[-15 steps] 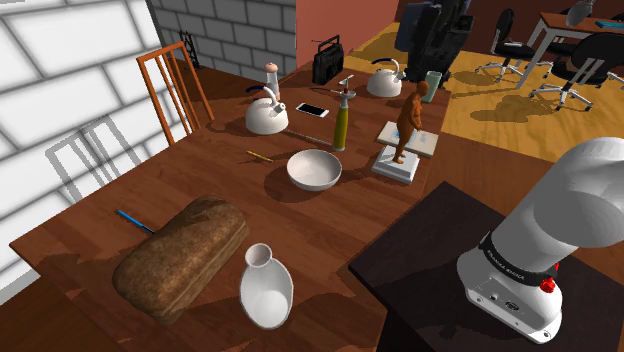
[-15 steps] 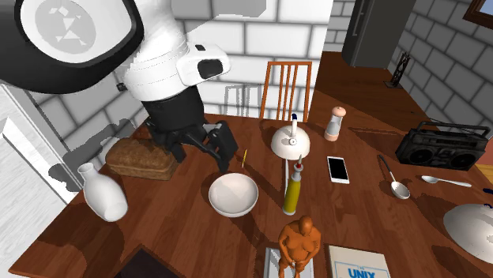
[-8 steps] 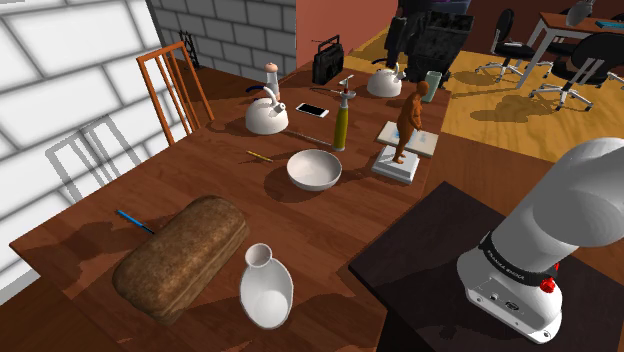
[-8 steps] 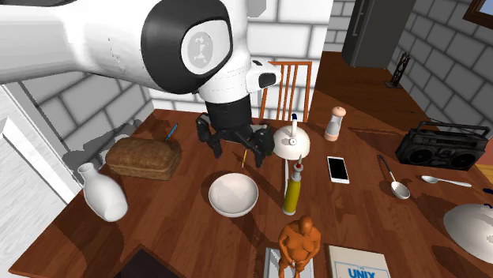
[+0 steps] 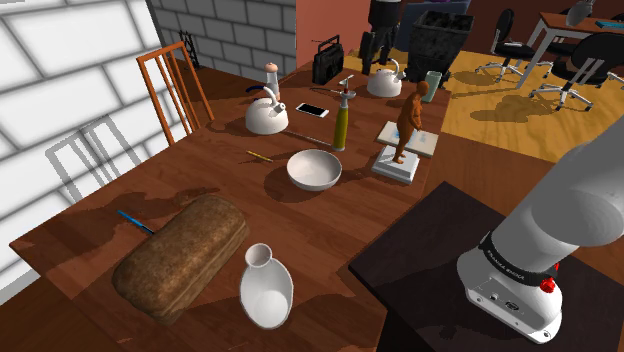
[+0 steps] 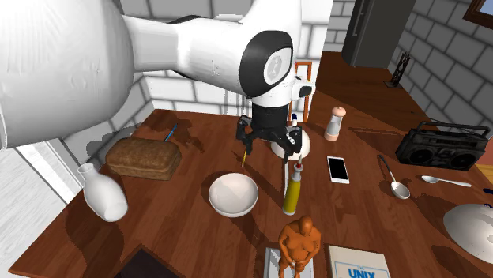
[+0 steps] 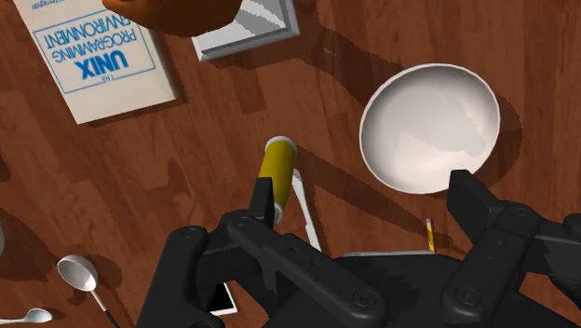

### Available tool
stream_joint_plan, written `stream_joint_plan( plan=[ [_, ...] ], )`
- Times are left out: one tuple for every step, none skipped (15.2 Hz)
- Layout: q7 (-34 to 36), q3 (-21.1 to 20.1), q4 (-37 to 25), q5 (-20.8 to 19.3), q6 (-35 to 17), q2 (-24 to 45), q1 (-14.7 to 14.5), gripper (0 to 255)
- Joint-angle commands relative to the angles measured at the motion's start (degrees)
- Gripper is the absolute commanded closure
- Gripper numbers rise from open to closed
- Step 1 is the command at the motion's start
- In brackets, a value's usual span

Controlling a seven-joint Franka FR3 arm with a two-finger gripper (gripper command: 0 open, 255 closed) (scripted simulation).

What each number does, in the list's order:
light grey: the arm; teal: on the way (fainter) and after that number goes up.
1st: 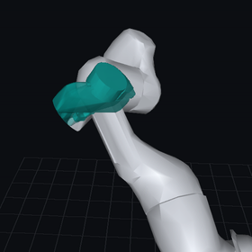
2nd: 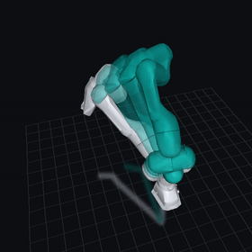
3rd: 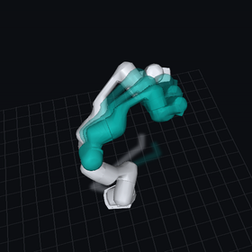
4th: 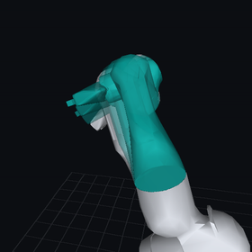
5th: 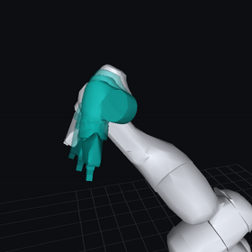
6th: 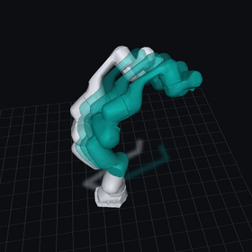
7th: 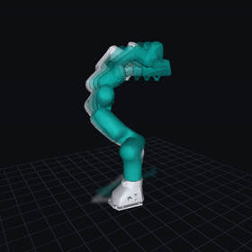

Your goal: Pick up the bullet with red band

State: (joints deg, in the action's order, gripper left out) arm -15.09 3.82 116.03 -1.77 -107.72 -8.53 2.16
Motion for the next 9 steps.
stream_joint_plan(
  plan=[
    [-1.6,0.7,-4.1,0.8,0.2,5.1,0.3,0],
    [-2.3,1.0,-6.1,1.3,0.3,7.6,0.5,0],
    [-3.0,1.2,-8.2,1.8,0.5,10.1,0.7,0],
    [-3.7,1.4,-10.4,2.2,0.7,12.6,0.9,0],
    [-4.3,1.6,-12.7,2.7,1.1,15.2,1.1,0],
    [-5.0,1.7,-15.1,3.2,1.5,17.8,1.4,0],
    [-5.6,1.7,-17.5,3.7,1.9,20.4,1.7,0],
    [-6.1,1.8,-20.1,4.1,2.5,23.0,2.0,0],
    [-6.7,1.8,-22.9,4.6,3.2,25.7,2.3,0]
  ],
)
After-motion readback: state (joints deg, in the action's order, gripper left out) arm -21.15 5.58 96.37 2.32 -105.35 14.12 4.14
